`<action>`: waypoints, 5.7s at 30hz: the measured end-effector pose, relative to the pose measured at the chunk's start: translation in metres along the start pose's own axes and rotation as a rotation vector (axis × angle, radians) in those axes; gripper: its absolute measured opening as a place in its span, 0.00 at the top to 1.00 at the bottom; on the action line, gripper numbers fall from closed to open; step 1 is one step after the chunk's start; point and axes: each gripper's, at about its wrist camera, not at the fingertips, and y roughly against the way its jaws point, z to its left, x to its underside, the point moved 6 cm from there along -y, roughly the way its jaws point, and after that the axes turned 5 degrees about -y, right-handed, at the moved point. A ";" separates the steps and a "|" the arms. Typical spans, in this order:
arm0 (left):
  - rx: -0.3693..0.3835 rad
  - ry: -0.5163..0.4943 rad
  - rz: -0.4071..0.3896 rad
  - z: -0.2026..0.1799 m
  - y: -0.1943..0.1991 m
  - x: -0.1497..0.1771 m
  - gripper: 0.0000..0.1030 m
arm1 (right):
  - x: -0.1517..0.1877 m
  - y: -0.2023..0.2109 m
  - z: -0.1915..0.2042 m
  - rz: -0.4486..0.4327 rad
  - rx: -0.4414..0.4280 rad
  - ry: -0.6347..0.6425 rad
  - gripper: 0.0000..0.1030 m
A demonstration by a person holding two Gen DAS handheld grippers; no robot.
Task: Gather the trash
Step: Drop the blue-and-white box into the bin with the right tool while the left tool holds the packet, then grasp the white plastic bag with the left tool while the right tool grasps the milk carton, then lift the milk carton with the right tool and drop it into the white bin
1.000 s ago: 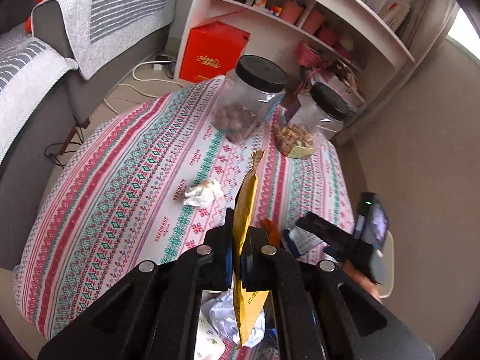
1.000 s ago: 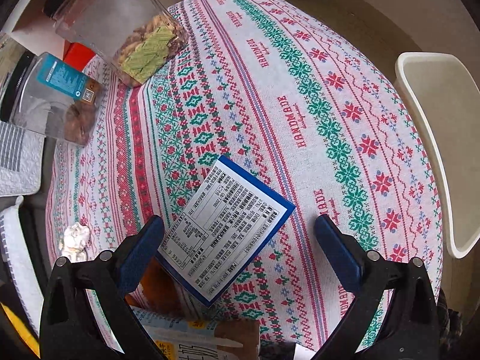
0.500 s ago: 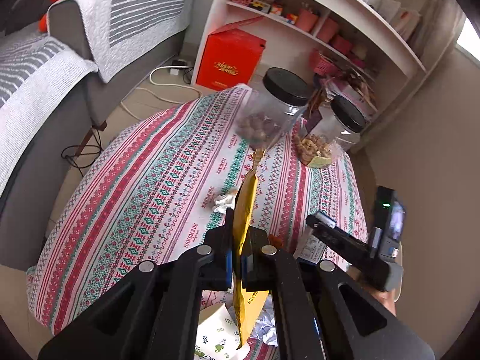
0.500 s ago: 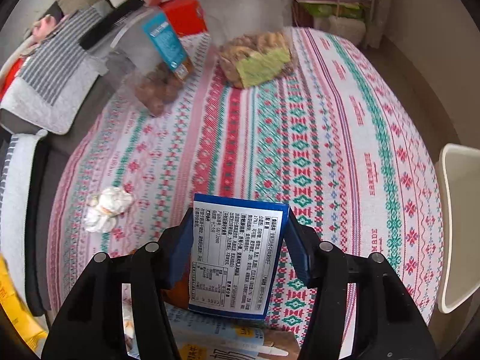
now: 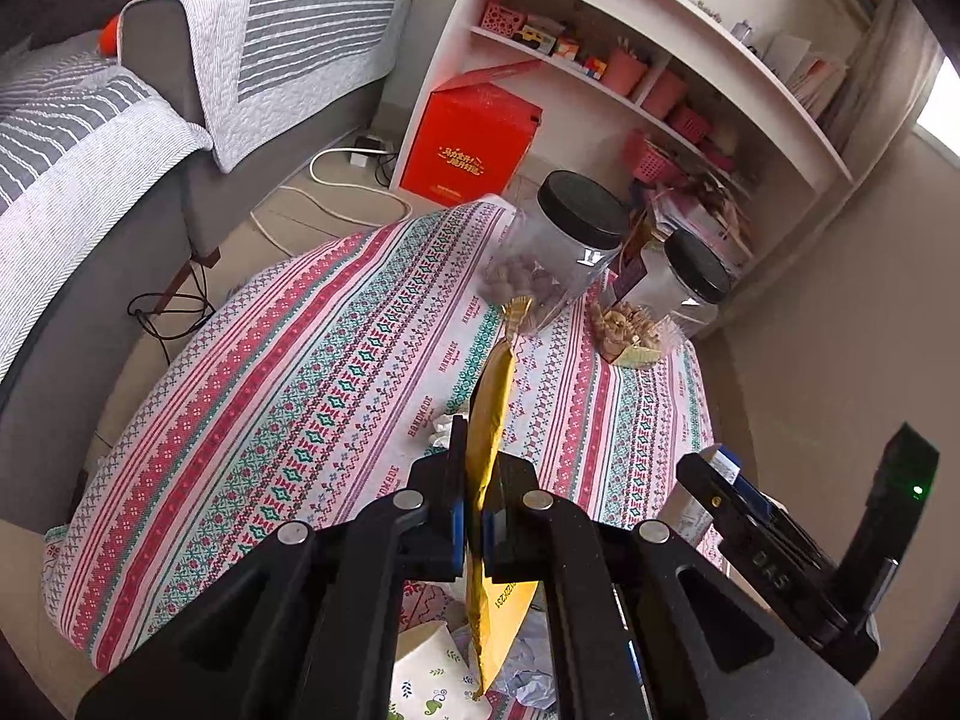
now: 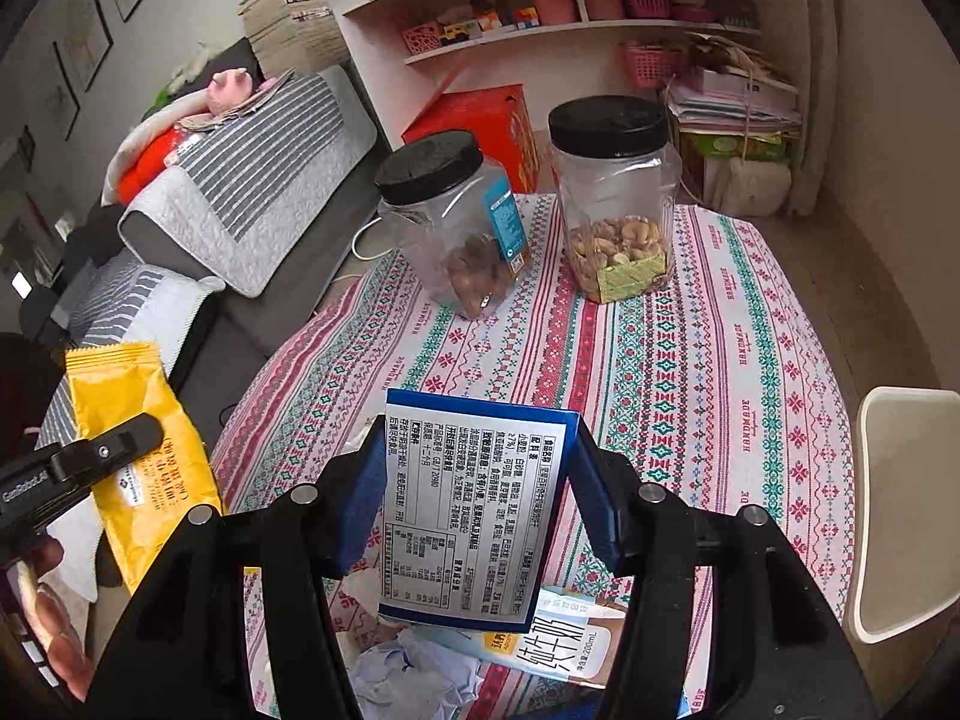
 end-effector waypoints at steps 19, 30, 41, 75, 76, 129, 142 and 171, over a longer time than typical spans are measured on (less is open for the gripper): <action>0.028 -0.068 -0.022 -0.048 -0.006 0.010 0.97 | -0.003 0.056 -0.036 -0.104 0.041 0.001 0.48; 0.053 -0.121 -0.010 -0.086 -0.019 0.022 0.97 | -0.017 0.093 -0.099 -0.182 0.153 -0.062 0.48; 0.097 -0.173 0.010 -0.131 -0.035 0.039 0.97 | -0.028 0.141 -0.204 -0.275 0.335 -0.212 0.47; 0.335 -0.479 0.129 -0.436 -0.091 0.129 0.93 | 0.007 0.284 -0.378 -0.451 0.513 -0.568 0.09; 0.330 -0.483 0.135 -0.442 -0.094 0.129 0.80 | 0.007 0.285 -0.380 -0.452 0.513 -0.571 0.08; -0.390 -0.427 0.356 -0.053 -0.190 0.025 0.07 | 0.016 0.036 -0.115 0.092 0.271 0.152 0.07; -0.176 -0.367 0.490 0.006 -0.211 0.026 0.71 | 0.090 -0.042 -0.018 0.442 -0.017 0.510 0.07; 0.015 -0.076 0.141 -0.007 -0.039 0.015 0.71 | 0.035 -0.034 0.030 0.257 -0.139 0.347 0.45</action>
